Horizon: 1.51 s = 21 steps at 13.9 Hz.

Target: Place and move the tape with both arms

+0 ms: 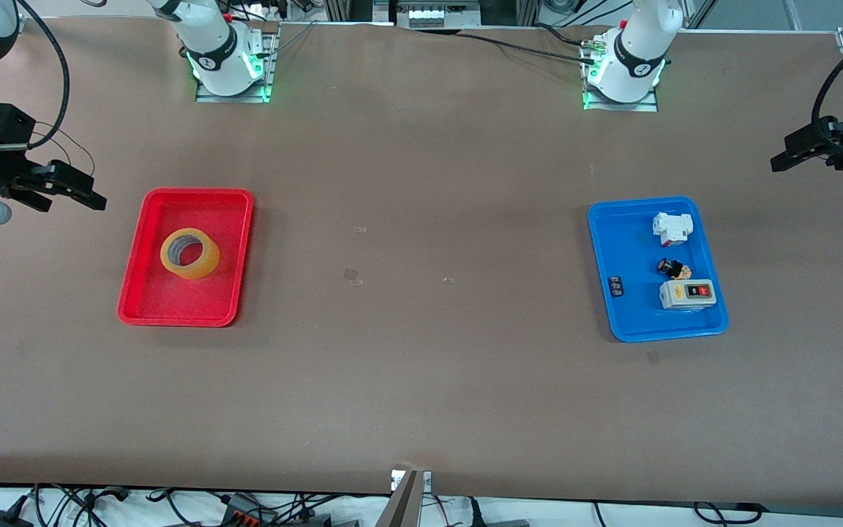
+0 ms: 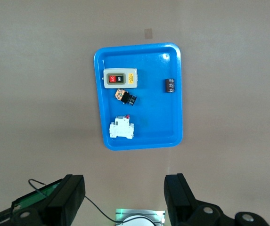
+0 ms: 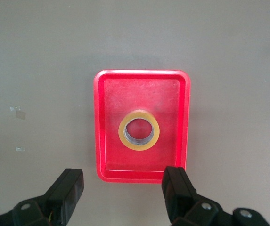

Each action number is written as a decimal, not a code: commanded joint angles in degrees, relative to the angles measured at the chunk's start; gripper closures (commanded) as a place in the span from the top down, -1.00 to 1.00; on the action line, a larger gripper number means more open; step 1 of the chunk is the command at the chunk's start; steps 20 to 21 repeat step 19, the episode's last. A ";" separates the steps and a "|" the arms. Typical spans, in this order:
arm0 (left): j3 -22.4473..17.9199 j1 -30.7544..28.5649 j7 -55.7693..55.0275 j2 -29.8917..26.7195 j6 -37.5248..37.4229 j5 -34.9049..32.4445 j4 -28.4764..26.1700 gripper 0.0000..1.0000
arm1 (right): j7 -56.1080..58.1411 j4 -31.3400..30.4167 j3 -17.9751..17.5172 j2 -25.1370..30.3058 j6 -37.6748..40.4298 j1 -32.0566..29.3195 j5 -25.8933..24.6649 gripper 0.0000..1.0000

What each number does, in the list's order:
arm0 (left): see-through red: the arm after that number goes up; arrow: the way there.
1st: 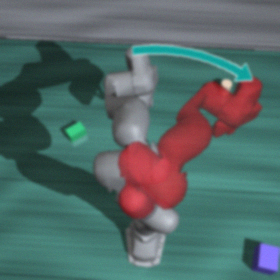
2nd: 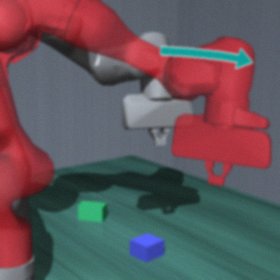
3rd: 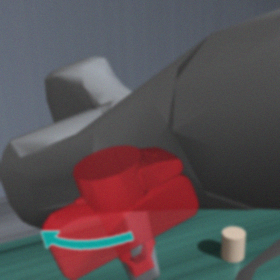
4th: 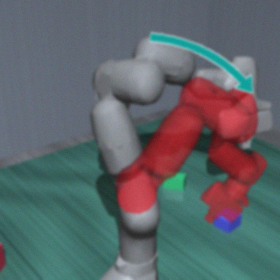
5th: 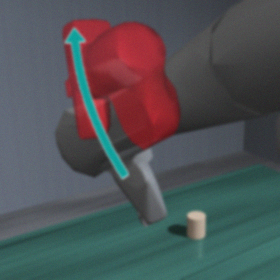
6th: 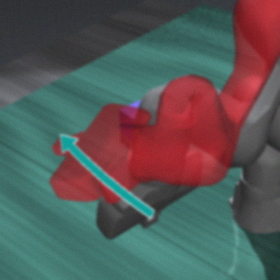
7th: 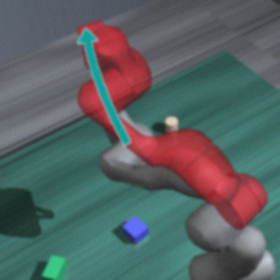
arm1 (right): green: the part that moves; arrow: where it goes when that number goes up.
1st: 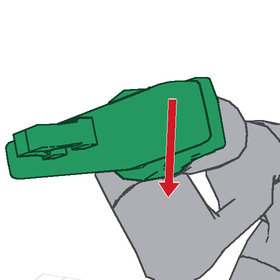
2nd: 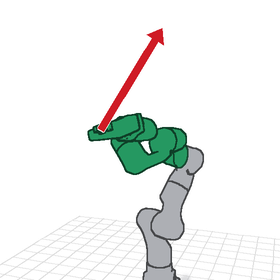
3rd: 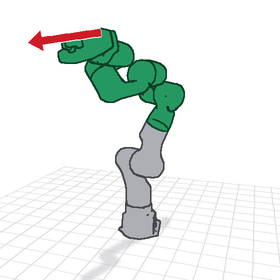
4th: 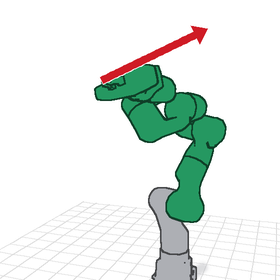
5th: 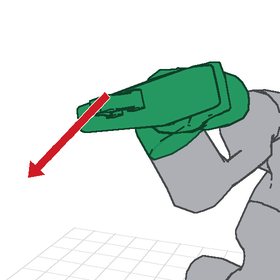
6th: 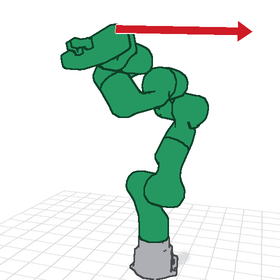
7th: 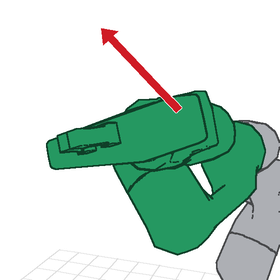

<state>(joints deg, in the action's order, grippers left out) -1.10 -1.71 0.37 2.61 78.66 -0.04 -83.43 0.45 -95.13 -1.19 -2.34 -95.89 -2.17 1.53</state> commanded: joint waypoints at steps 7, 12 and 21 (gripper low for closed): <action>0.40 -0.13 -0.55 -0.41 -0.70 -0.04 0.55 1.00 | 1.31 -0.32 -0.22 2.34 2.02 -0.47 -0.30 1.00; 0.40 -0.13 -0.55 -0.41 -0.70 -0.04 0.55 1.00 | 0.79 -0.94 -0.48 2.69 2.02 -0.38 -0.39 0.99; 0.40 -0.22 -0.55 -0.41 -0.70 -0.04 0.55 1.00 | 1.13 -0.76 -0.57 2.61 3.08 -0.38 -0.56 0.99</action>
